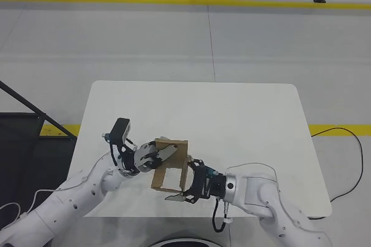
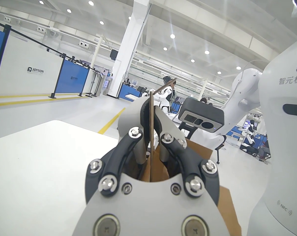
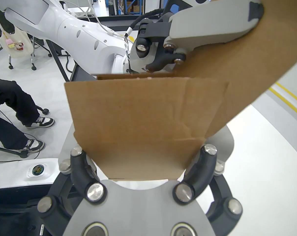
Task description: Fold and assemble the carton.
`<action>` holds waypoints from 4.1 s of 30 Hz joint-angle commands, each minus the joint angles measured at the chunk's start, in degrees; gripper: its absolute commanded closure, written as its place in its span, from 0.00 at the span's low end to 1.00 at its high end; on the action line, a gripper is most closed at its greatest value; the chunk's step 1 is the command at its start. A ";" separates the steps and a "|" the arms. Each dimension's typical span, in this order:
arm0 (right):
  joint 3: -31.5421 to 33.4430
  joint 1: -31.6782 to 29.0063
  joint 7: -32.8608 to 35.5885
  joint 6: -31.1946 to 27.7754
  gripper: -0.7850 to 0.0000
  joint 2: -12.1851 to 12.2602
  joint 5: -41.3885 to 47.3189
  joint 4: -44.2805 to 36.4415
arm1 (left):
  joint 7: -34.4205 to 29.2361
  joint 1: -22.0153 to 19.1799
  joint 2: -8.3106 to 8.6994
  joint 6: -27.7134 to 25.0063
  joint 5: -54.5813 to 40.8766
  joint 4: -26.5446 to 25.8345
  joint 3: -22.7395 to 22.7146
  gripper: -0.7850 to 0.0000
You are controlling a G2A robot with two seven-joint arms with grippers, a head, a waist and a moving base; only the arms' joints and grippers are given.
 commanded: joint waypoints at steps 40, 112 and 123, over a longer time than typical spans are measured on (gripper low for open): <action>4.22 -0.46 0.34 -1.51 0.00 0.24 8.01 1.33 | 0.00 0.40 0.34 0.00 -5.03 1.86 -0.06 1.00; 12.19 -11.23 -9.82 13.59 0.00 0.94 -2.82 -1.31 | -33.83 8.46 -5.63 18.96 -76.31 -5.26 -10.41 1.00; 8.55 -10.37 -9.87 21.48 0.00 0.05 -10.73 -2.10 | -38.67 10.90 -6.64 22.98 -84.53 -7.71 -13.57 1.00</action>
